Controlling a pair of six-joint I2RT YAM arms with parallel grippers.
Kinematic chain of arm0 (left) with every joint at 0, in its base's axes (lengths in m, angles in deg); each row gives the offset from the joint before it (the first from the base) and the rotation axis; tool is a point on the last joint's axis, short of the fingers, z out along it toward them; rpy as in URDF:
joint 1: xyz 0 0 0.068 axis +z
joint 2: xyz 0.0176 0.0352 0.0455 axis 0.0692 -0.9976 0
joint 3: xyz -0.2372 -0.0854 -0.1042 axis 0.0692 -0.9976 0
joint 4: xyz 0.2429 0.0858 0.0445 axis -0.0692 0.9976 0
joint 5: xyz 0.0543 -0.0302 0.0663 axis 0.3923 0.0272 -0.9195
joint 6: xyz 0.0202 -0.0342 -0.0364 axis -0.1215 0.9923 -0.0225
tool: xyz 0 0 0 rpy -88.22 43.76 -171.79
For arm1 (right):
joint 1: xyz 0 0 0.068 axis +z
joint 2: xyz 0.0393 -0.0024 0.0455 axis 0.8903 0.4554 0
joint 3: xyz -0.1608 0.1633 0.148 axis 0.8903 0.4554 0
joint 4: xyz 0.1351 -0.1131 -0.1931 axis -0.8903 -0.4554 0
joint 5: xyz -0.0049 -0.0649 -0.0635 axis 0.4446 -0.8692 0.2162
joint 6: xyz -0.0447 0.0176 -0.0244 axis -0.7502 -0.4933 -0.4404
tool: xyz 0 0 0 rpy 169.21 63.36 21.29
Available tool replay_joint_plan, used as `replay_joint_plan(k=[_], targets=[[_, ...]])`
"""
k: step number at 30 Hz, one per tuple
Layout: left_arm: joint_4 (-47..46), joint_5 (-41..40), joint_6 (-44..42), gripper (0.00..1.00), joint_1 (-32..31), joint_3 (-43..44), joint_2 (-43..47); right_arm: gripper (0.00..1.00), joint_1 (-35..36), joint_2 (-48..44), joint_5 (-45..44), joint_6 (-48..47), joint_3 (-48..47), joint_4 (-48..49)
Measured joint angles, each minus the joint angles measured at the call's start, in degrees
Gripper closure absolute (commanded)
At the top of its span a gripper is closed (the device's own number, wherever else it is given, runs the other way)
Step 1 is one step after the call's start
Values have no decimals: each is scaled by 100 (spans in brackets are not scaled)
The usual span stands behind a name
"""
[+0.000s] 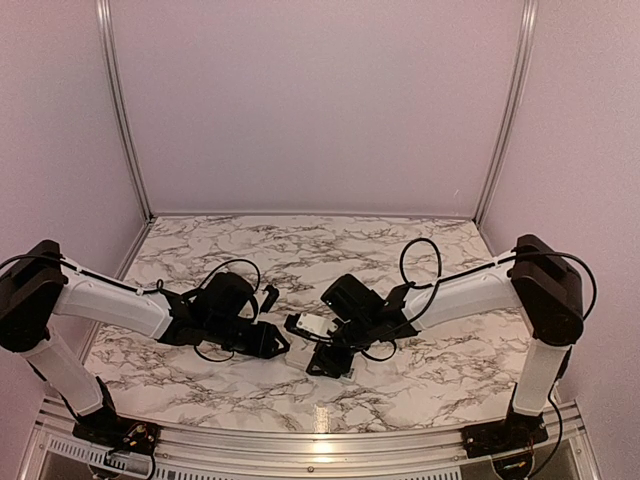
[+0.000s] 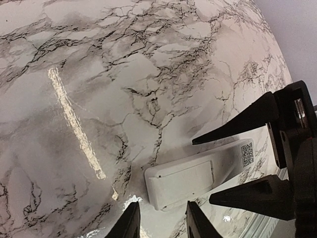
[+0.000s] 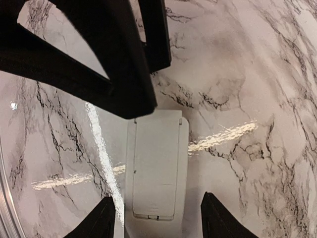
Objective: Load the batteries into the remote control
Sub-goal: Press the battery cover onto the remote control.
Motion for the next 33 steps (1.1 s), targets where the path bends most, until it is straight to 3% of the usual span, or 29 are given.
replay_joint_plan(k=[33], targets=[[-199,103,-46,74,0,105,-496,65,-129,129,76,229,-319,83]])
